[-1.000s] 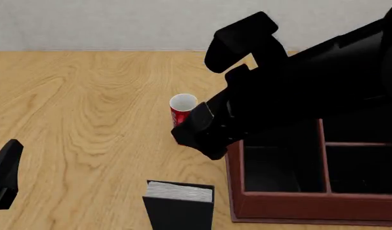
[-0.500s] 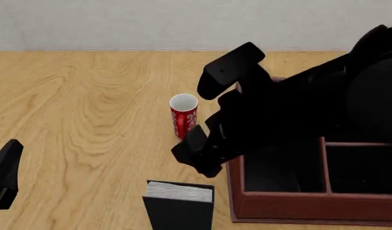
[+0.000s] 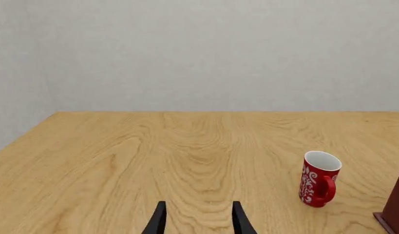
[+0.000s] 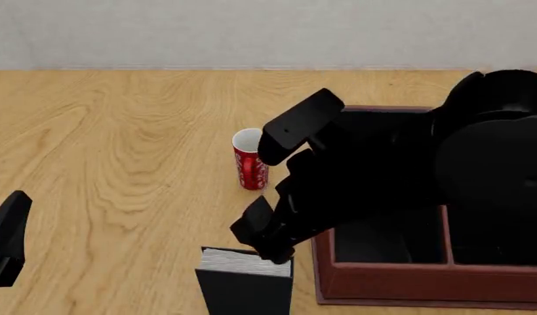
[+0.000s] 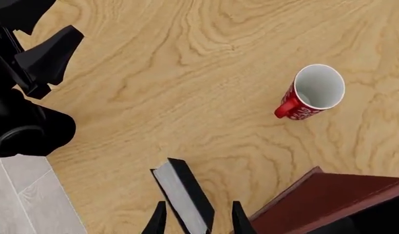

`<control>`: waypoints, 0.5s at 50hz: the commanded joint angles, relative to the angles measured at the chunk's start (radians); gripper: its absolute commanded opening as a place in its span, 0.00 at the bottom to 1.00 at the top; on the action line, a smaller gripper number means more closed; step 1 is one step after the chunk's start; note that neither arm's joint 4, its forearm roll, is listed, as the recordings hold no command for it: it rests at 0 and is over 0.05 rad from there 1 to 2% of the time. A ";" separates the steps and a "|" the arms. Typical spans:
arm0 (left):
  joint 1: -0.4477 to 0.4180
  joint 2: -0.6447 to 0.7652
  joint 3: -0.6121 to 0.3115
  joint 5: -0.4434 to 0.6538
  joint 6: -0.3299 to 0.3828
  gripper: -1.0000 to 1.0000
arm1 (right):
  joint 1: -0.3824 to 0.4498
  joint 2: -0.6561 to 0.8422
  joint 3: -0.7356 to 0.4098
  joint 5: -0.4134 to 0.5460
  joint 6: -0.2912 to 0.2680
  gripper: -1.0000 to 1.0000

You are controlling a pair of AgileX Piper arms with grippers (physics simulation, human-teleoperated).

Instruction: Pick up the book and place it in the left compartment of the caddy.

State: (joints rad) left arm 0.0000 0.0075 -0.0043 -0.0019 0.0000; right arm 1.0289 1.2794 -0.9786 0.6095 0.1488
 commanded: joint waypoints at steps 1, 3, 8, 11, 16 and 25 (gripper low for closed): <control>0.000 0.000 0.000 0.000 0.000 1.00 | 0.014 0.020 0.012 -0.014 0.009 1.00; 0.000 0.000 0.000 0.000 0.000 1.00 | 0.016 0.023 0.014 -0.016 0.011 1.00; 0.000 0.000 0.000 0.000 0.000 1.00 | 0.025 0.030 0.019 -0.023 0.021 1.00; 0.000 0.000 0.000 0.000 0.000 1.00 | 0.027 0.033 0.022 -0.027 0.024 1.00; 0.000 0.000 0.000 0.000 0.000 1.00 | 0.036 0.039 0.033 -0.039 0.036 1.00; 0.000 0.000 0.000 0.000 0.000 1.00 | 0.040 0.063 0.049 -0.065 0.048 1.00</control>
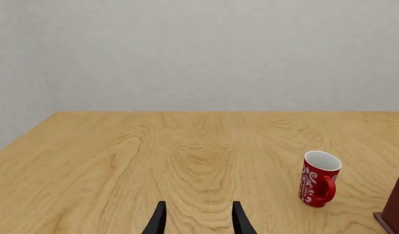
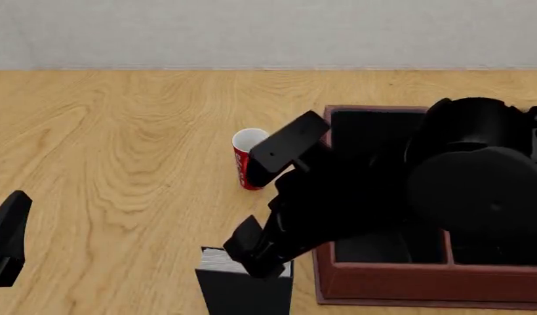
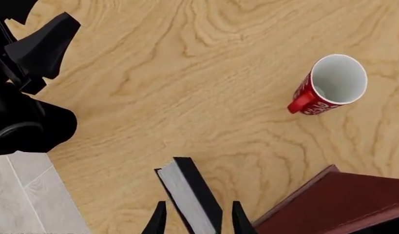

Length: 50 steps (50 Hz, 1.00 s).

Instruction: Pick up the book and place it in the left compartment of the caddy.

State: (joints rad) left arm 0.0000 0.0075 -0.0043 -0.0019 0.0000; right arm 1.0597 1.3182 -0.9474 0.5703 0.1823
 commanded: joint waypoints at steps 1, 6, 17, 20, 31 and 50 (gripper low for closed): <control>0.000 0.000 0.000 0.000 0.000 1.00 | 0.011 0.027 0.019 -0.027 0.018 1.00; 0.000 0.000 0.000 0.000 0.000 1.00 | 0.019 0.050 0.022 -0.038 0.024 1.00; 0.000 0.000 0.000 0.000 0.000 1.00 | 0.025 0.082 0.029 -0.058 0.037 1.00; 0.000 0.000 0.000 0.000 0.000 1.00 | 0.025 0.088 0.033 -0.065 0.038 1.00; 0.000 0.000 0.000 0.000 0.000 1.00 | 0.035 0.104 0.043 -0.093 0.047 1.00; 0.000 0.000 0.000 0.000 0.000 1.00 | 0.012 0.146 0.052 -0.120 0.039 1.00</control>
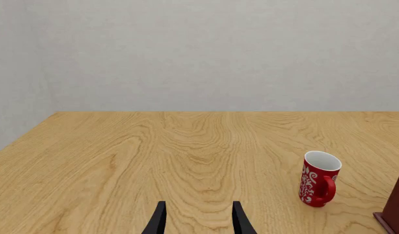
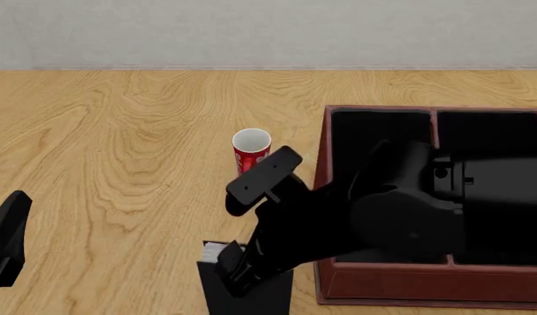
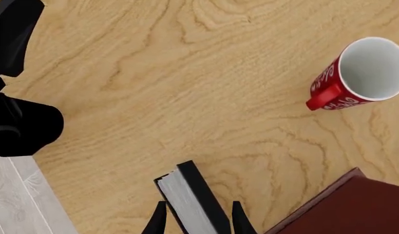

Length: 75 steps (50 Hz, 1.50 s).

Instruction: Pick up the book and place it in the left compartment of the caddy.

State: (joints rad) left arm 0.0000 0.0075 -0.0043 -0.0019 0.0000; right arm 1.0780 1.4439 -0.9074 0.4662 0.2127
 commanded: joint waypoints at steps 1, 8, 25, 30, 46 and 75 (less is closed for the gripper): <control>0.000 0.000 0.000 0.000 0.000 1.00 | -0.005 0.020 0.014 -0.017 0.011 1.00; 0.000 0.000 0.000 0.000 0.000 1.00 | 0.006 0.025 0.024 -0.023 0.020 1.00; 0.000 0.000 0.000 0.000 0.000 1.00 | 0.035 0.022 0.052 -0.078 0.027 1.00; 0.000 0.000 0.000 0.000 0.000 1.00 | 0.010 -0.030 0.035 -0.090 -0.069 0.00; 0.000 0.000 0.000 0.000 0.000 1.00 | -0.009 -0.147 -0.013 -0.081 -0.167 0.00; 0.000 0.000 0.000 0.000 0.000 1.00 | -0.030 -0.240 -0.370 0.227 -0.040 0.00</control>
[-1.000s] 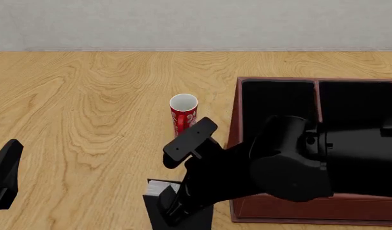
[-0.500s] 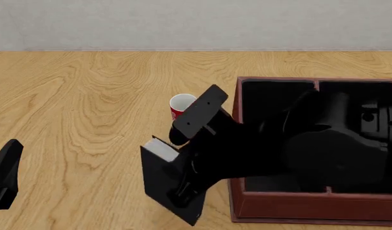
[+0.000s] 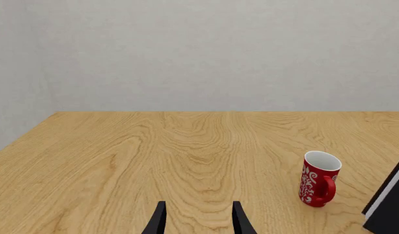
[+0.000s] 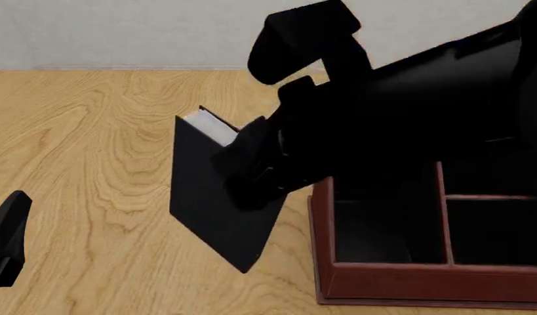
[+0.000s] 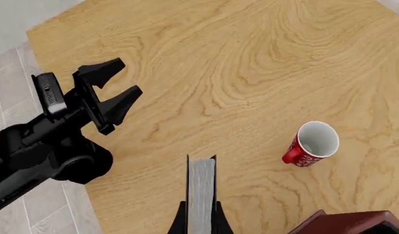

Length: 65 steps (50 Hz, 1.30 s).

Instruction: Pick up the book and place it in the left compartment of the caddy.

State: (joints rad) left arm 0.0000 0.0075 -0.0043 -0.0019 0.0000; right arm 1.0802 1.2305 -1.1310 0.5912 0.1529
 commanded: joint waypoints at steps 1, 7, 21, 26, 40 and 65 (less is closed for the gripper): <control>0.000 0.000 0.000 0.000 0.000 1.00 | -0.041 -0.031 -0.164 0.111 0.013 0.00; 0.000 0.000 0.000 0.000 0.000 1.00 | -0.094 -0.026 -0.269 0.186 -0.016 0.00; 0.000 0.000 0.000 0.000 0.000 1.00 | -0.268 -0.037 -0.385 0.288 -0.078 0.00; 0.000 0.000 0.000 0.000 0.000 1.00 | -0.352 -0.042 -0.425 0.327 -0.094 0.00; 0.000 0.000 0.000 0.000 0.000 1.00 | -0.464 -0.054 -0.537 0.424 -0.070 0.00; 0.000 0.000 0.000 0.000 0.000 1.00 | -0.690 -0.097 -0.520 0.522 -0.040 0.00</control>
State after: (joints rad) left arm 0.0000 0.0075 -0.0043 -0.0019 0.0000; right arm 0.4672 1.1527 -1.6495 1.0823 0.0815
